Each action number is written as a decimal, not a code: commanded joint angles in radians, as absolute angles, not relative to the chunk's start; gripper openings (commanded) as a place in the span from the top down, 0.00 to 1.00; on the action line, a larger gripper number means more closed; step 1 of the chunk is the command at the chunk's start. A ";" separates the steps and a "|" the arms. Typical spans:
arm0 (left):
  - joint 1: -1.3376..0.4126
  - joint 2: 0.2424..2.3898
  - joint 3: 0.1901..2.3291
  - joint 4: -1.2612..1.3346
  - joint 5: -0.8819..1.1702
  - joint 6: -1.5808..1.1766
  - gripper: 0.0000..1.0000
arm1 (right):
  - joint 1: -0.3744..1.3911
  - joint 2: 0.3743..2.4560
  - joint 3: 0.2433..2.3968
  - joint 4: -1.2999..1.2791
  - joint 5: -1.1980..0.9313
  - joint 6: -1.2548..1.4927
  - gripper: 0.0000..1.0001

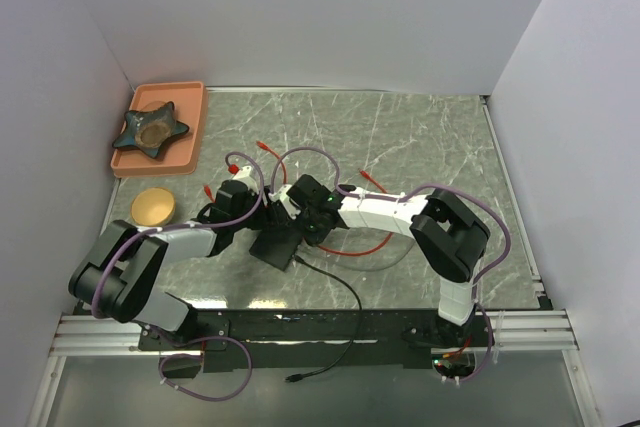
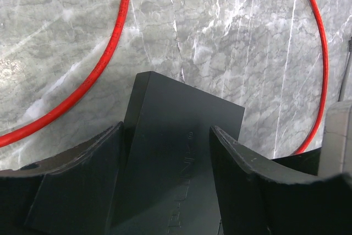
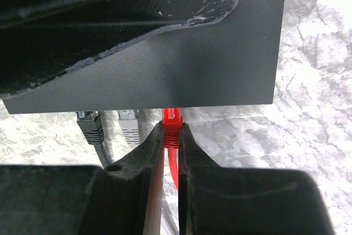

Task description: Insert the plug into the switch port

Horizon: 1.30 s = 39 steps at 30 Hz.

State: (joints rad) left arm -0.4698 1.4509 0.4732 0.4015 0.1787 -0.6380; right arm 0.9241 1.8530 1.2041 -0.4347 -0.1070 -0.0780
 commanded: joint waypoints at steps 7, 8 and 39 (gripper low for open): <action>-0.489 1.470 0.480 0.397 0.336 -0.658 0.35 | 0.905 1.813 1.230 -0.155 -0.078 0.057 1.00; -0.489 1.471 0.482 0.394 0.340 -0.658 0.35 | 0.900 1.809 1.226 -0.143 -0.081 0.066 1.00; -0.491 1.537 0.476 0.411 0.440 -0.703 0.50 | 0.856 1.809 1.210 0.184 -0.051 0.216 1.00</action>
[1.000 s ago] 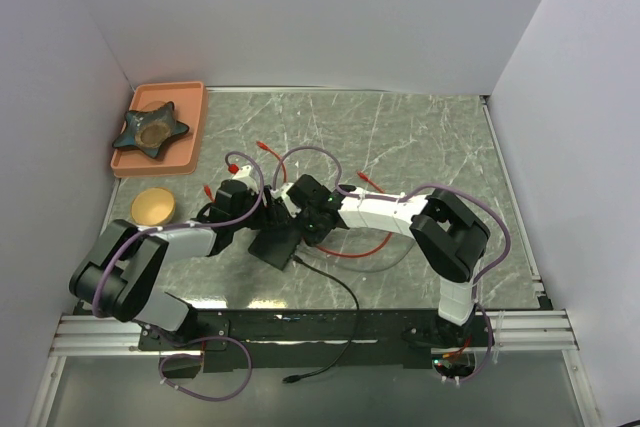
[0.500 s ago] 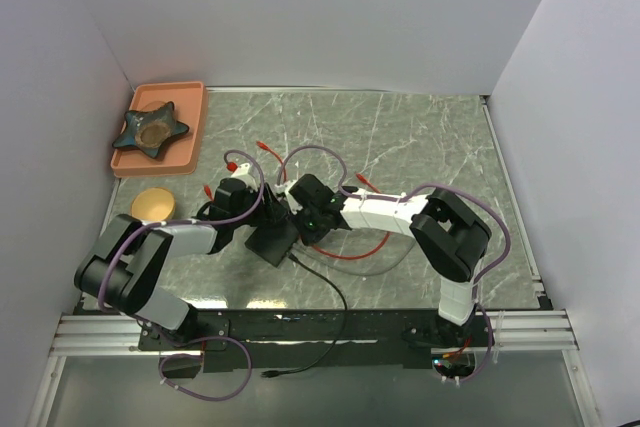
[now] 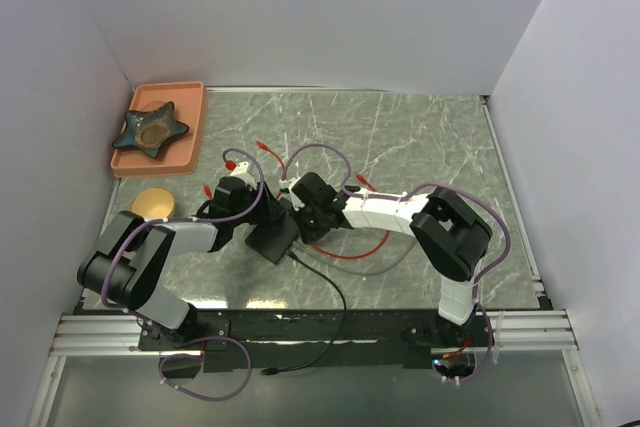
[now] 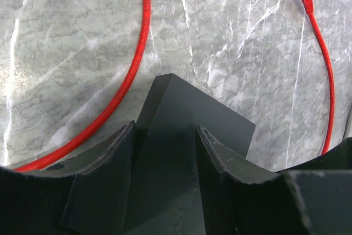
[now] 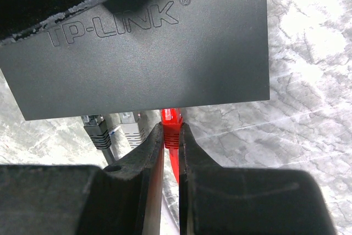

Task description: Insert the plug into the switch port

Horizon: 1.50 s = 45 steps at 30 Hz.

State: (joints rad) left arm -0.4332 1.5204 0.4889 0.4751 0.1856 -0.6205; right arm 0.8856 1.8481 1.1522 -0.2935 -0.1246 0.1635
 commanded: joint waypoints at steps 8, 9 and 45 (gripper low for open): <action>-0.500 1.546 0.486 0.400 0.442 -0.707 0.53 | 0.854 1.824 1.291 0.147 -0.054 0.201 1.00; -0.503 1.546 0.489 0.400 0.445 -0.709 0.53 | 0.856 1.833 1.299 0.147 -0.057 0.202 1.00; -0.580 1.638 0.580 0.270 0.459 -0.661 0.64 | 0.856 1.844 1.353 0.227 -0.083 0.203 1.00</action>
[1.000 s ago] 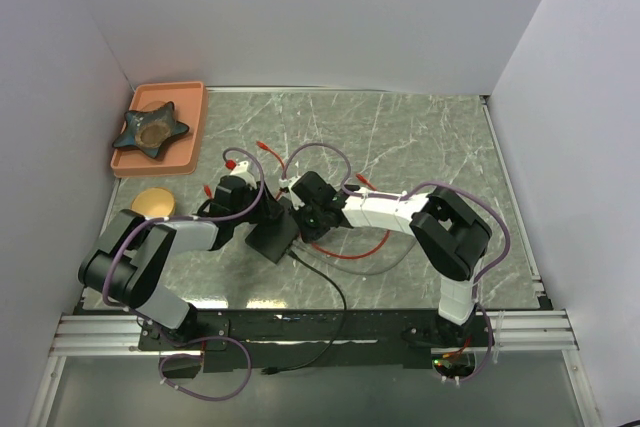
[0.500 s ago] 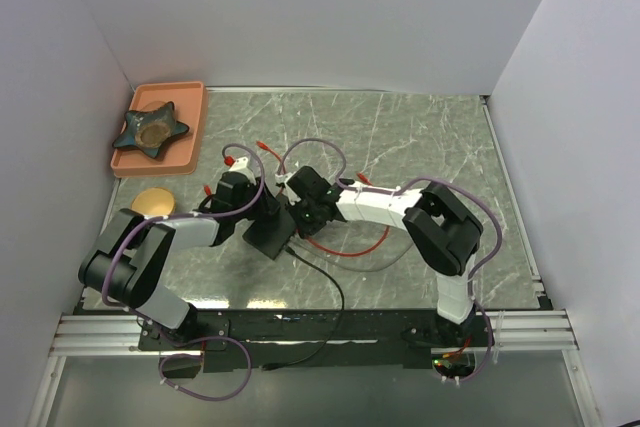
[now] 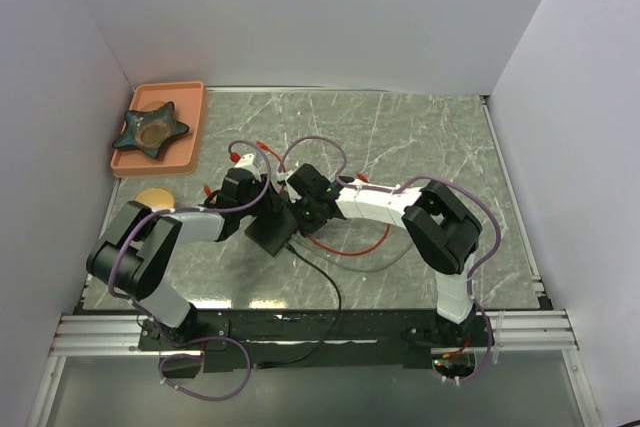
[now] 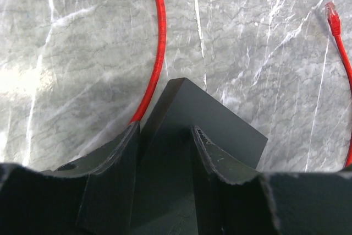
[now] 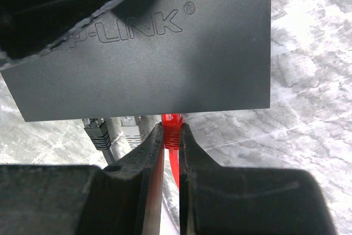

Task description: Insert the plug into the switch port

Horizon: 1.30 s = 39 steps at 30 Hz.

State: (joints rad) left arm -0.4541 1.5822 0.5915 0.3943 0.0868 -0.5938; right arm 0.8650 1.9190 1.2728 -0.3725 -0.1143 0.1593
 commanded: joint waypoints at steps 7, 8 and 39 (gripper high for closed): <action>-0.581 1.666 0.581 0.295 0.509 -0.664 0.71 | 0.856 1.835 1.302 0.290 -0.080 0.189 1.00; -0.580 1.664 0.583 0.290 0.512 -0.661 0.71 | 0.856 1.836 1.299 0.291 -0.080 0.192 1.00; -0.397 1.295 0.451 0.078 0.017 -0.811 0.15 | 0.856 1.763 1.203 -0.052 0.028 0.153 0.41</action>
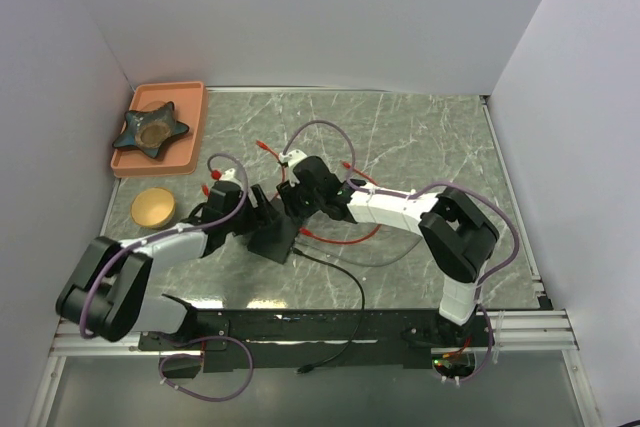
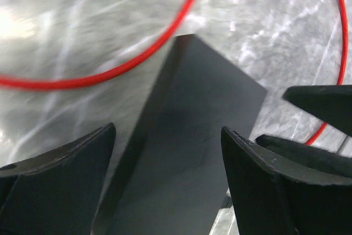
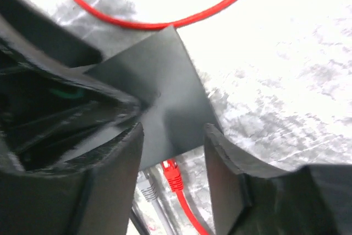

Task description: Insert the plug into the switch port

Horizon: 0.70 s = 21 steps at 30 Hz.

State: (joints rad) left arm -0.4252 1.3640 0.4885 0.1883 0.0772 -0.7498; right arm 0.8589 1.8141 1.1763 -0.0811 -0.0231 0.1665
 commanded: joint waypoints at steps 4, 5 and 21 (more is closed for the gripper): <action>-0.391 1.174 0.434 0.032 -0.063 -0.834 0.14 | 0.856 1.721 1.161 -0.048 0.038 0.167 0.29; -0.391 1.148 0.430 0.026 -0.077 -0.838 0.14 | 0.856 1.697 1.152 -0.045 0.037 0.170 0.26; -0.390 0.730 0.336 -0.031 -0.206 -0.818 0.11 | 0.802 1.405 0.953 0.029 -0.124 0.297 0.01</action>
State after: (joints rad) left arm -0.3931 0.8066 0.3584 -0.0162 -0.1562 -0.8249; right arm 0.8253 1.5139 1.0374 -0.0463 -0.0620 0.2462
